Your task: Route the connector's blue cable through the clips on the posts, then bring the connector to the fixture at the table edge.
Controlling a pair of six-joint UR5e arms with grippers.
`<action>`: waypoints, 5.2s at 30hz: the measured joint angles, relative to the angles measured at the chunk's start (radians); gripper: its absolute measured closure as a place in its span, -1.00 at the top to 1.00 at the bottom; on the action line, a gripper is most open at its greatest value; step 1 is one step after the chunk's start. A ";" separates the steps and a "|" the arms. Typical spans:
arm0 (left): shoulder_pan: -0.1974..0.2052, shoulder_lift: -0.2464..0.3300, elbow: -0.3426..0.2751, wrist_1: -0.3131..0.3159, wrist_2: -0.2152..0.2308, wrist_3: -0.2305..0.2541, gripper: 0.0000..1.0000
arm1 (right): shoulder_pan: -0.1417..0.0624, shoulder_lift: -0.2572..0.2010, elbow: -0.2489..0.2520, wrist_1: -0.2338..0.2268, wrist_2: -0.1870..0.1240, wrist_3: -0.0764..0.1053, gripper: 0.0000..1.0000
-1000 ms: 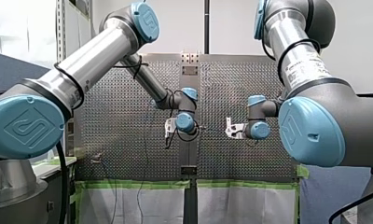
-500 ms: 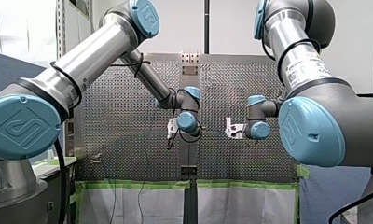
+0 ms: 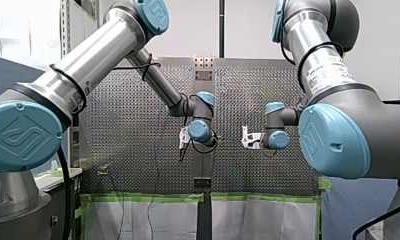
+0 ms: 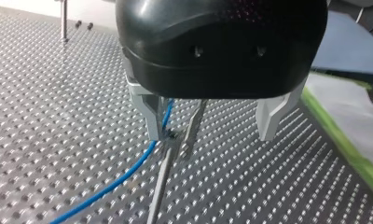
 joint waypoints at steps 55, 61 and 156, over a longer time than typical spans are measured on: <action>-0.049 0.136 -0.130 0.013 -0.018 -0.012 0.97 | -0.003 0.005 0.000 0.009 -0.008 0.006 -1.00; -0.055 0.179 -0.172 0.055 -0.022 -0.050 0.97 | 0.000 0.006 0.000 0.009 -0.012 0.014 -1.00; -0.043 0.557 -0.825 0.403 -0.047 -0.195 0.97 | -0.110 -0.208 -0.024 0.102 0.116 0.079 -1.00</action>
